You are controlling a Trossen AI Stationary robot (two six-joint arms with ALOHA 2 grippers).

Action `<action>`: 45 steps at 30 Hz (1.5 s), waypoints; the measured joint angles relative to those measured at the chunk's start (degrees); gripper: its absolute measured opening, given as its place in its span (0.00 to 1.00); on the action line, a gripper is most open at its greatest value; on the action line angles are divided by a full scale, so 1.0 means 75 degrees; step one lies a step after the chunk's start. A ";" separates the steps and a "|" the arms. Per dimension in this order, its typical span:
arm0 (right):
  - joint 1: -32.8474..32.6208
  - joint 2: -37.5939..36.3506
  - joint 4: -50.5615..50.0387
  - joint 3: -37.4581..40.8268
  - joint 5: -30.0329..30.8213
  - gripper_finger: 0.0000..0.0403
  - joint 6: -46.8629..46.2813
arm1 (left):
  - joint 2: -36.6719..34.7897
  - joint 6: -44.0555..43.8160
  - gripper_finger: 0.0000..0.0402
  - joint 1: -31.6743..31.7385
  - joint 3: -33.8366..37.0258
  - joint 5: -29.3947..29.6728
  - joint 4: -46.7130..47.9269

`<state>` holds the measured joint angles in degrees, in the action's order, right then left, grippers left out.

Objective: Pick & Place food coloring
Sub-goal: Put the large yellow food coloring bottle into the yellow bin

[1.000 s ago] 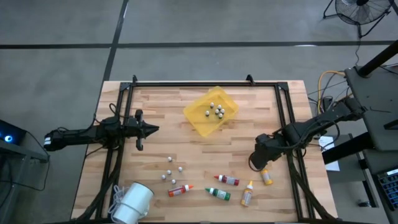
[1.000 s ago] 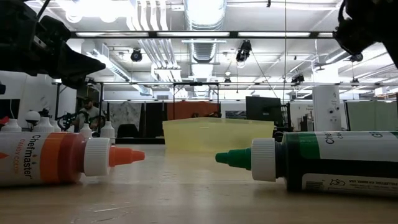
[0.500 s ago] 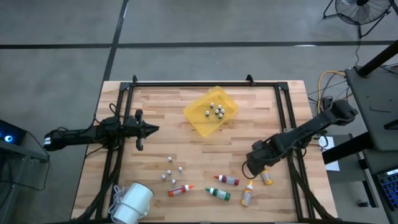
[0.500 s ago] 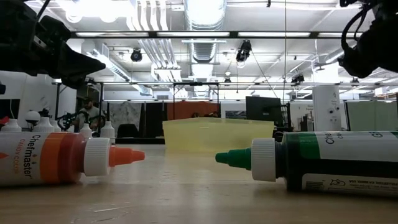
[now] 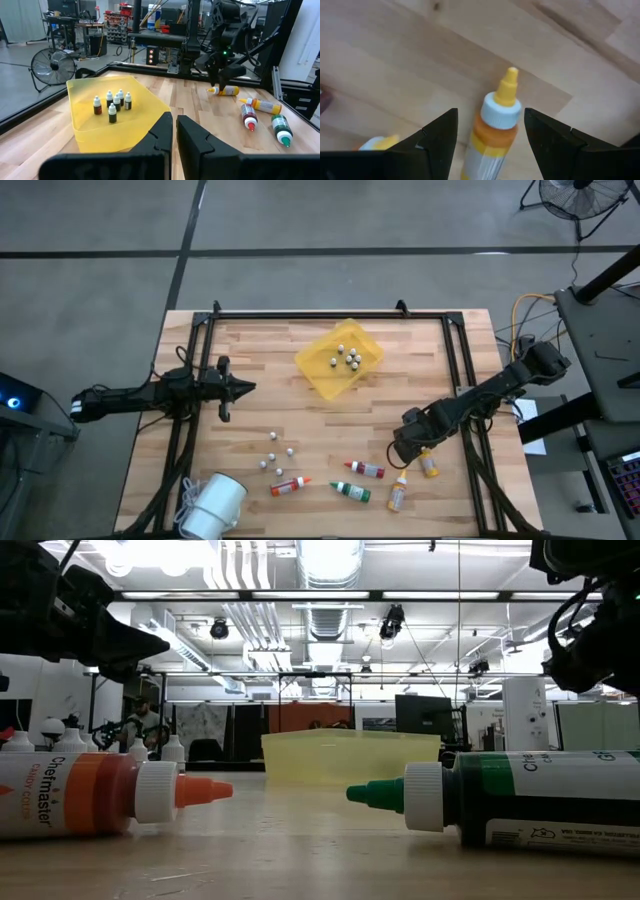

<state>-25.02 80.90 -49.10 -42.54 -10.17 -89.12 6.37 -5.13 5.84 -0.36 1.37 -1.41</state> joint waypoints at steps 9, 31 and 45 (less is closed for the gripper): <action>-0.0122 -0.0029 0.0615 0.0481 0.0145 0.54 -0.0380 | -0.0002 0.0000 0.00 -0.0003 0.0000 0.0000 0.0000; -0.0219 -0.0041 0.1363 0.0908 0.0148 0.45 -0.0868 | 0.0000 0.0000 0.00 0.0006 0.0000 0.0000 0.0000; -0.0213 -0.0146 0.1428 0.0903 0.0134 0.27 -0.0924 | 0.0000 0.0000 0.00 0.0006 0.0000 0.0000 -0.0001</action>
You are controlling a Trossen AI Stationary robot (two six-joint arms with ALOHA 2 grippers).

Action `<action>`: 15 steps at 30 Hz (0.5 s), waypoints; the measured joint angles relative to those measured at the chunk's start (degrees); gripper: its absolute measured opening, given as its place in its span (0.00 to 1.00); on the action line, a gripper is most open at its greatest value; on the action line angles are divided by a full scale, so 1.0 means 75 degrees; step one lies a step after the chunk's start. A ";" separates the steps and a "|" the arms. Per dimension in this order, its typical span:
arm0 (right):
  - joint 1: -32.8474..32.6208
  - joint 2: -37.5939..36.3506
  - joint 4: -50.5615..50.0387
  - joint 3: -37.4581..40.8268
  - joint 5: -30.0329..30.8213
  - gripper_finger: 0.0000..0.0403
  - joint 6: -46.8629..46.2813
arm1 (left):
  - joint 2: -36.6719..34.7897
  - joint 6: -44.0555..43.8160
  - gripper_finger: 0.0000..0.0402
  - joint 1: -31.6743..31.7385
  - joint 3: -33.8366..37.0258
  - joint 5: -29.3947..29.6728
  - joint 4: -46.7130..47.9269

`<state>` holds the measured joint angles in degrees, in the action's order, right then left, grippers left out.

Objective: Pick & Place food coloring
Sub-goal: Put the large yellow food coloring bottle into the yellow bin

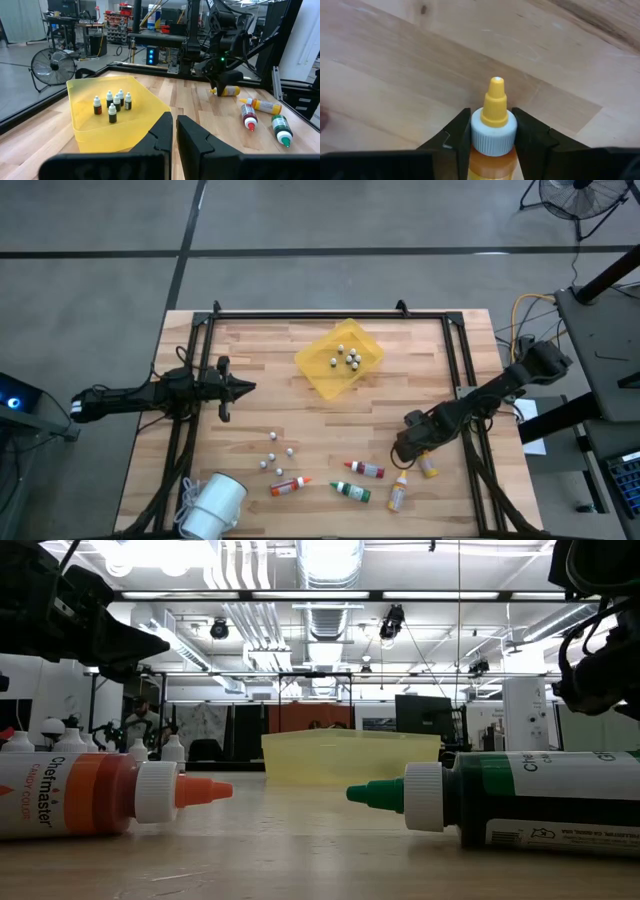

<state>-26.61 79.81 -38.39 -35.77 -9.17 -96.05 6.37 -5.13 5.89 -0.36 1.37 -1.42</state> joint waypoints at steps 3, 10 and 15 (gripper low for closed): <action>0.0008 -0.0177 -0.0019 -0.0066 0.0033 0.28 0.0000 | 0.0000 0.0000 0.00 -0.0003 0.0000 0.0000 -0.0002; 0.0120 -0.0886 -0.0103 -0.0517 0.1577 0.27 0.0205 | -0.0001 0.0000 0.00 -0.0003 0.0000 -0.0001 0.0000; 0.0506 -0.1195 -0.0532 -0.1001 0.2625 0.27 0.1099 | 0.0000 0.0000 0.00 -0.0009 0.0000 0.0000 0.0001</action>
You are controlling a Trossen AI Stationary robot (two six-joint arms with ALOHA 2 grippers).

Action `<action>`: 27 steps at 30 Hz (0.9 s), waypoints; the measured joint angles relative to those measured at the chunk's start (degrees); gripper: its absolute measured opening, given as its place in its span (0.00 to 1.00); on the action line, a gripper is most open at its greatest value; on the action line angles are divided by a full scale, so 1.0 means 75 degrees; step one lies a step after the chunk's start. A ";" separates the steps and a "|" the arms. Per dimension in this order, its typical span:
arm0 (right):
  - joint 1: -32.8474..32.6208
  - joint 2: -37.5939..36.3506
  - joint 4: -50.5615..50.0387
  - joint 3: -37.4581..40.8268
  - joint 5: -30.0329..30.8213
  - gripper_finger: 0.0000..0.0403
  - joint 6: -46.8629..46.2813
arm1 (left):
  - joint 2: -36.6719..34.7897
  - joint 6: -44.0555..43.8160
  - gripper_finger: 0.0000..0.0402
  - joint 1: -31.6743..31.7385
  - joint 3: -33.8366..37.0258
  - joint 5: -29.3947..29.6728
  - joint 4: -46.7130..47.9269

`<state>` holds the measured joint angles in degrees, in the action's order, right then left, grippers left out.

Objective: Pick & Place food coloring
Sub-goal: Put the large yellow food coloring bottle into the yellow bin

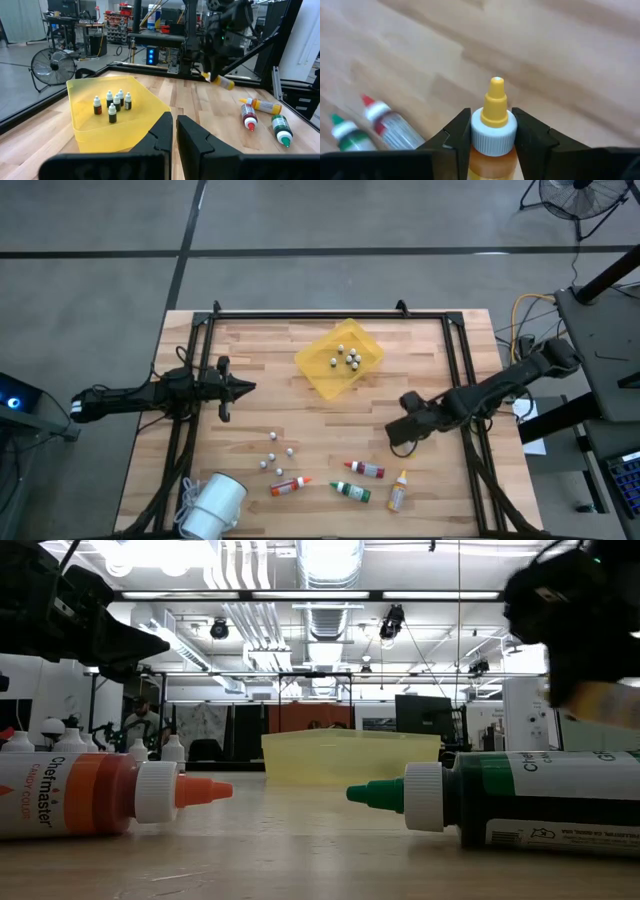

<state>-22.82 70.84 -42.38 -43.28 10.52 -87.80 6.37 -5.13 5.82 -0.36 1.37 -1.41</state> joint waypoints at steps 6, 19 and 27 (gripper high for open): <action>0.0633 -0.0091 -0.0400 -0.0507 0.0486 0.27 0.1256 | 0.0000 0.0000 0.00 0.0000 0.0000 0.0000 0.0000; 0.2333 -0.0008 -0.0390 -0.1233 0.1427 0.27 0.4238 | -0.0002 0.0000 0.00 0.0003 0.0000 -0.0001 -0.0001; 0.3368 0.0079 0.0853 -0.1298 0.1430 0.27 0.6176 | -0.0003 0.0000 0.00 0.0009 0.0000 0.0000 -0.0001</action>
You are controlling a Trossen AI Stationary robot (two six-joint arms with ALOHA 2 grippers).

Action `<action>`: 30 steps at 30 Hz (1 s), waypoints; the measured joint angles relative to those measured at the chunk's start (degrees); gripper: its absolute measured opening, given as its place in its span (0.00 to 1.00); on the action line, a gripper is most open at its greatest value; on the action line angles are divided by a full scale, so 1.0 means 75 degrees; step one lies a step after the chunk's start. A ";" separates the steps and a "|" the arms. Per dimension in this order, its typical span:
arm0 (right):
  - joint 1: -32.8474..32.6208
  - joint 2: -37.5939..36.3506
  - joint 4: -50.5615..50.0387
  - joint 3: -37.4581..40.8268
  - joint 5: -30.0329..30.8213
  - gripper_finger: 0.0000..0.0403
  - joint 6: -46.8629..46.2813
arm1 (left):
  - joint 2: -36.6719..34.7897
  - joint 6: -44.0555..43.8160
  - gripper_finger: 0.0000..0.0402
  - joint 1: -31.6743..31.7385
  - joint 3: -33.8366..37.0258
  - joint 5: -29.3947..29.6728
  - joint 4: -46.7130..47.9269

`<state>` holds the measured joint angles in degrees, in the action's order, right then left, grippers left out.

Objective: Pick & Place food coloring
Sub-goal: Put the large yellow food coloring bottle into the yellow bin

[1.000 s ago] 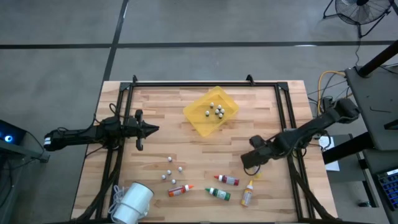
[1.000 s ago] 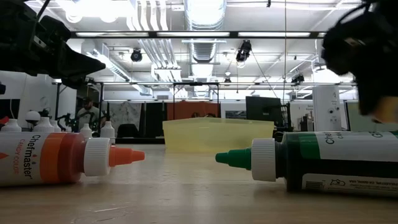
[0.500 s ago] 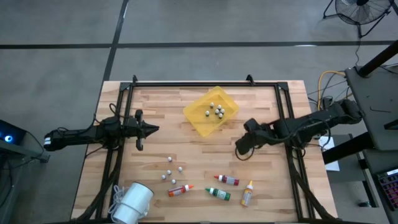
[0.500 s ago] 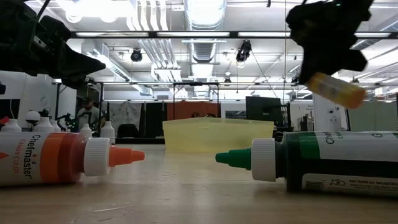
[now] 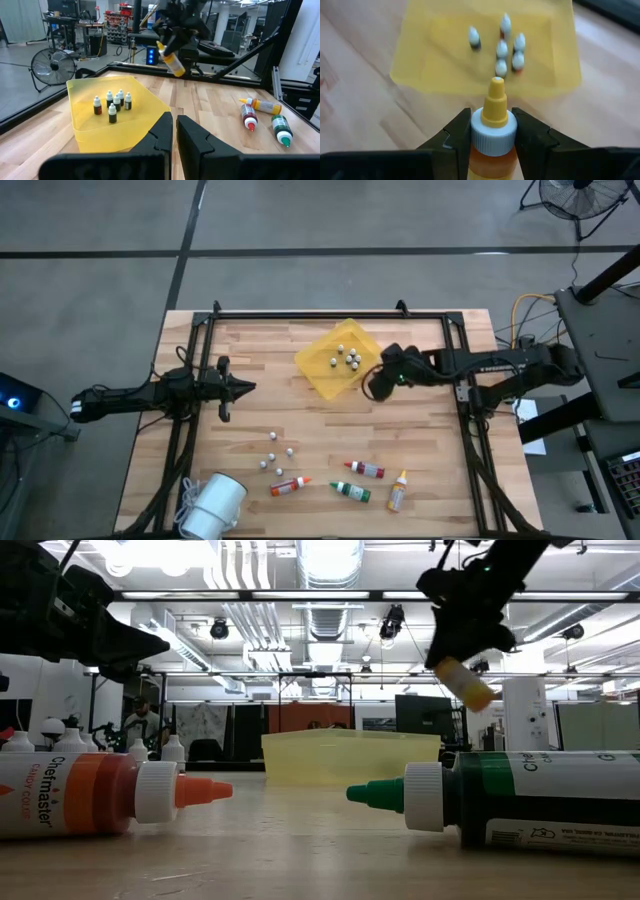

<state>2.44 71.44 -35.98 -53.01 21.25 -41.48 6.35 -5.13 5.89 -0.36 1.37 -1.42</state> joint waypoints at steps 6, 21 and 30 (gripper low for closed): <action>0.0411 0.0000 0.0314 0.0000 0.0551 0.27 0.0764 | 0.0003 0.0000 0.00 0.0000 0.0000 0.0000 0.0001; 0.1483 0.0068 0.2399 0.0003 0.1360 0.27 0.2645 | 0.0002 0.0000 0.00 -0.0003 0.0000 0.0000 -0.0001; 0.1948 0.0757 0.3341 -0.0400 0.1077 0.27 0.3503 | 0.0001 0.0000 0.00 -0.0009 0.0000 0.0000 -0.0001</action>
<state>17.05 77.11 -10.93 -56.01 29.33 -15.21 6.36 -5.13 5.82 -0.36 1.37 -1.43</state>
